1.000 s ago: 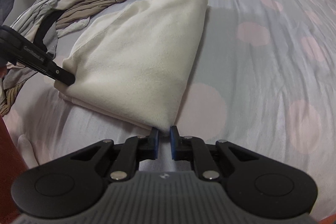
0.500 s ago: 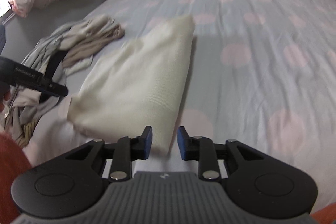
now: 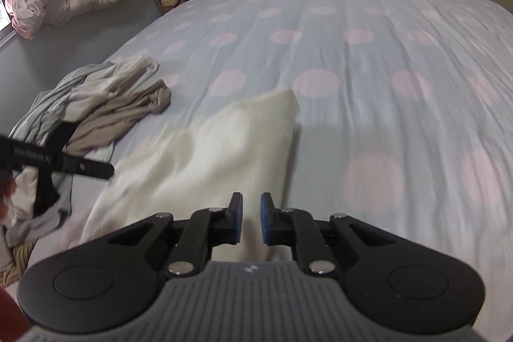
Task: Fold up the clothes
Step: 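Lower the corner onto the sweater and open the right gripper, then grasp the folded sweater's end with both grippers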
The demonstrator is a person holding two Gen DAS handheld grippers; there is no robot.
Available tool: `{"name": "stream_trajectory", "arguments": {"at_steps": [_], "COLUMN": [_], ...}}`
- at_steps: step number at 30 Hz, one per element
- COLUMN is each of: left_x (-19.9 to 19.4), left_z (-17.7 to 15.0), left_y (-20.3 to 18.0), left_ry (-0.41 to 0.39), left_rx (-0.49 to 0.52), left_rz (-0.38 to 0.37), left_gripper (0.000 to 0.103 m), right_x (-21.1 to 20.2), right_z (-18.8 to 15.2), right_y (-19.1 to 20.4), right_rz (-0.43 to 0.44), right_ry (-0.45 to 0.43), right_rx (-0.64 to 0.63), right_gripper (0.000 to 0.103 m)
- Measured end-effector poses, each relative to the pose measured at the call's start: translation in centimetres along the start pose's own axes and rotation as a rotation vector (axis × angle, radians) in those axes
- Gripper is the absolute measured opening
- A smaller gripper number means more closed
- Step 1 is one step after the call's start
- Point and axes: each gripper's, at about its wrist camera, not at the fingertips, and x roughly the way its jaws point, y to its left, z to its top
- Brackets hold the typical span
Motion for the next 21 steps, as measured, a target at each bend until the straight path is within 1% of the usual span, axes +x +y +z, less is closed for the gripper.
{"name": "stream_trajectory", "arguments": {"at_steps": [4,7,10,14,16,21], "left_x": [1.8,3.2,3.8,4.1,4.1,4.2], "left_z": [1.1,1.1,0.7,0.8,0.8,0.6], "left_y": [-0.2,0.3,1.2,1.7,1.7,1.8], "left_ry": [-0.006,0.040,0.055,0.071,0.076,0.070], "left_rx": [0.016,0.035,0.025,0.018,0.022,0.008], "left_rz": [-0.012,0.032,0.013,0.000,-0.001,-0.003], "left_gripper": [0.033,0.033,0.030,0.029,0.029,0.029], "right_x": [3.1,5.9,8.0,9.4,9.9,10.9], "right_z": [2.6,3.3,3.7,4.6,5.0,5.6], "right_y": [-0.1,-0.5,-1.2,-1.5,-1.6,-1.9], "right_rz": [0.001,-0.022,-0.035,-0.027,-0.030,-0.034], "right_ry": [0.005,0.041,0.056,0.046,0.043,0.045], "right_rx": [-0.030,-0.043,-0.039,-0.039,-0.042,-0.043], "right_gripper": [0.013,0.011,0.011,0.011,0.008,0.006]}}
